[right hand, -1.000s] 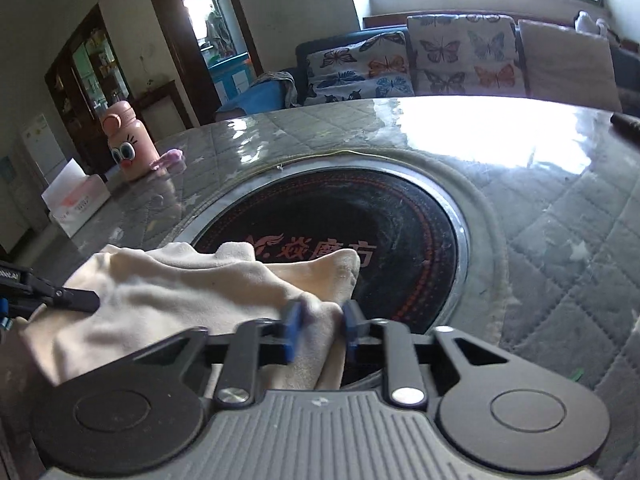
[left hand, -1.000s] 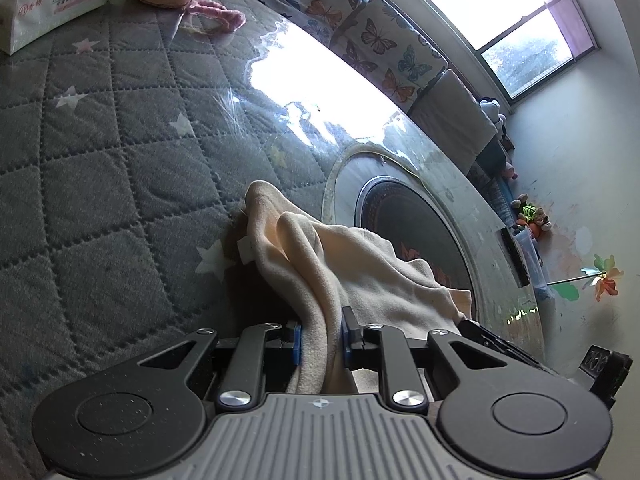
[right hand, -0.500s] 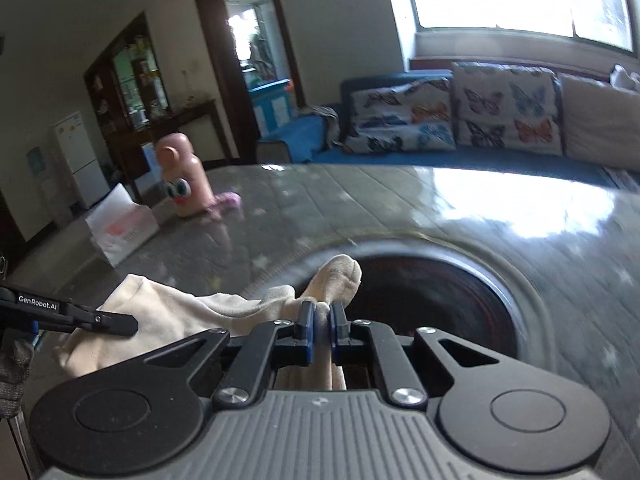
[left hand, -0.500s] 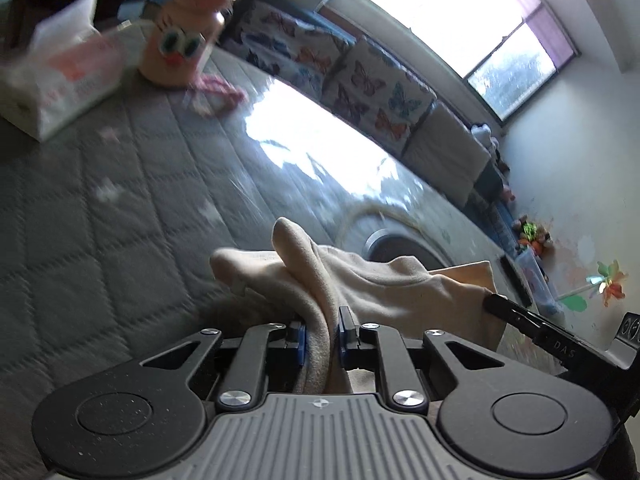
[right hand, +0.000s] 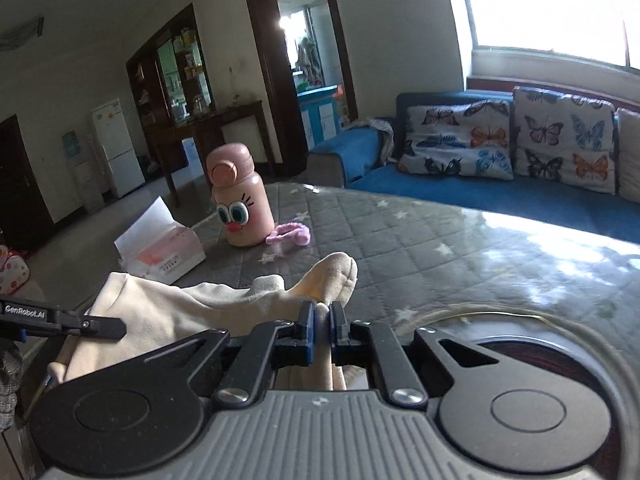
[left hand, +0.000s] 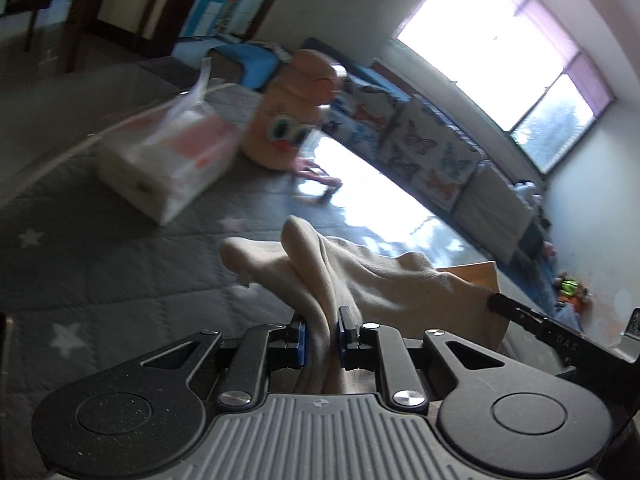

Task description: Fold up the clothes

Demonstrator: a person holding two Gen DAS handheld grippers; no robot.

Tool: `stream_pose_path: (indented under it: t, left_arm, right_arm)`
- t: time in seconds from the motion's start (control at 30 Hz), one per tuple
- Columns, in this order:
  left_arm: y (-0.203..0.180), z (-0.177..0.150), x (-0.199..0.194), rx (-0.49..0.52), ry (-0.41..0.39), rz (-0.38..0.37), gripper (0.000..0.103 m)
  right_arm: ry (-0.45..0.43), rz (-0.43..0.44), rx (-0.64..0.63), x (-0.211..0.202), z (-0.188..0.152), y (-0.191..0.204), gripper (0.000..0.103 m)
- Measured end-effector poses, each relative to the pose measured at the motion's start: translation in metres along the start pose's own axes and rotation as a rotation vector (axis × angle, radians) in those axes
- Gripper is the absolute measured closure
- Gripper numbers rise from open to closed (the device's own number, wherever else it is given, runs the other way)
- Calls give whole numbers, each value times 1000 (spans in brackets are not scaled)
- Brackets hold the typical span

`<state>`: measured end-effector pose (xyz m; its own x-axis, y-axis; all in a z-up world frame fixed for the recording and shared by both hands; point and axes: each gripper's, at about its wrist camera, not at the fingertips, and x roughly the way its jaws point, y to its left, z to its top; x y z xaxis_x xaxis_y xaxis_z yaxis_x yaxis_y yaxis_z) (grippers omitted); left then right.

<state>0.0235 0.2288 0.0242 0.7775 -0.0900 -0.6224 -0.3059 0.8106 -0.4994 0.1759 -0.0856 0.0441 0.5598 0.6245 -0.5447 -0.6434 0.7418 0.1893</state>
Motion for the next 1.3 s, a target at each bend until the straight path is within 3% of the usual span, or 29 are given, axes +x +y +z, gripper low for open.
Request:
stream_pose_path:
  t: [0.1, 0.2, 0.47, 0.83, 1.0, 1.17, 1.3]
  left_arm:
    - [12, 2, 3, -12, 3, 56, 73]
    - [14, 3, 2, -4, -11, 68, 69]
    - [-7, 12, 15, 67, -53, 45, 71]
    - [0, 15, 63, 53, 44, 70, 72]
    - [-7, 13, 56, 78, 32, 72, 69]
    - [-21, 5, 38, 117, 11, 68, 54]
    - [-31, -8, 25, 148, 8, 52, 49]
  right_arm:
    - [35, -10, -1, 20, -1, 1, 91]
    - [59, -22, -19, 29, -4, 2, 90]
    - [116, 19, -35, 53, -8, 9, 89]
    - [192, 45, -58, 95, -17, 19, 86]
    - [175, 50, -68, 87, -15, 19, 53]
    - [164, 43, -105, 60, -15, 18, 37]
    - [157, 34, -135, 39, -15, 17, 34]
